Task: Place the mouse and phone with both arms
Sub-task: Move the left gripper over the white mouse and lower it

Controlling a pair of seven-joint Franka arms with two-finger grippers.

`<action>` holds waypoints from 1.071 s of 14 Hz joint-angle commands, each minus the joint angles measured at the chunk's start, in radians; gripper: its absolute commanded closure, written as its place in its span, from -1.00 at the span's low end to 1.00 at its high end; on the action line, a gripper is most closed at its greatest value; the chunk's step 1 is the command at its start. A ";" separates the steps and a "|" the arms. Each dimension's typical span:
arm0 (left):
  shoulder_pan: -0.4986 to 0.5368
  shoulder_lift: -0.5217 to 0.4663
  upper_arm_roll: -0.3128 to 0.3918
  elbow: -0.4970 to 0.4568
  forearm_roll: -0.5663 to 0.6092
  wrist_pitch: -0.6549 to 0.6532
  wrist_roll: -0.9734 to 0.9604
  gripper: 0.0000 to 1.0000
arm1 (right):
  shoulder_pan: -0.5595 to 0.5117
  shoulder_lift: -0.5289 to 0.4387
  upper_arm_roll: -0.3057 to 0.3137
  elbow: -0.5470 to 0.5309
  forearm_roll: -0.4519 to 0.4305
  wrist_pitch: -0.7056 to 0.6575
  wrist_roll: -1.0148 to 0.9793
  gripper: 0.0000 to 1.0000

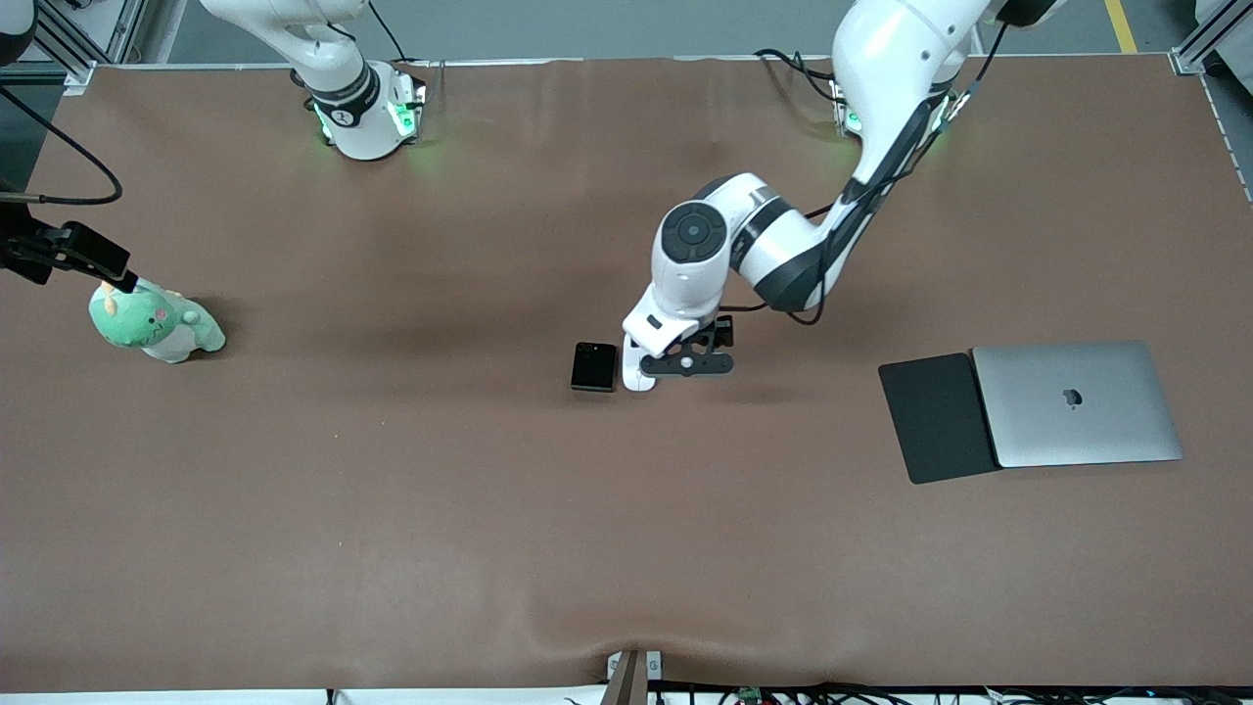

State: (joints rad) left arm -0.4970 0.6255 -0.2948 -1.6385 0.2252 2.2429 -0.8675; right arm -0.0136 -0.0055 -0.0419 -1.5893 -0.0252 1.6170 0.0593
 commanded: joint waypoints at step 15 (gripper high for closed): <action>-0.124 0.220 0.078 0.177 0.032 0.079 -0.071 -1.00 | -0.026 -0.021 0.016 -0.006 -0.001 0.011 -0.015 -1.00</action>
State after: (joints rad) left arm -0.6043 0.8145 -0.2289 -1.4986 0.2267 2.3159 -0.9052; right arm -0.0136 -0.0058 -0.0430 -1.5873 -0.0252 1.6256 0.0587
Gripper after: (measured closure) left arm 0.000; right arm 0.000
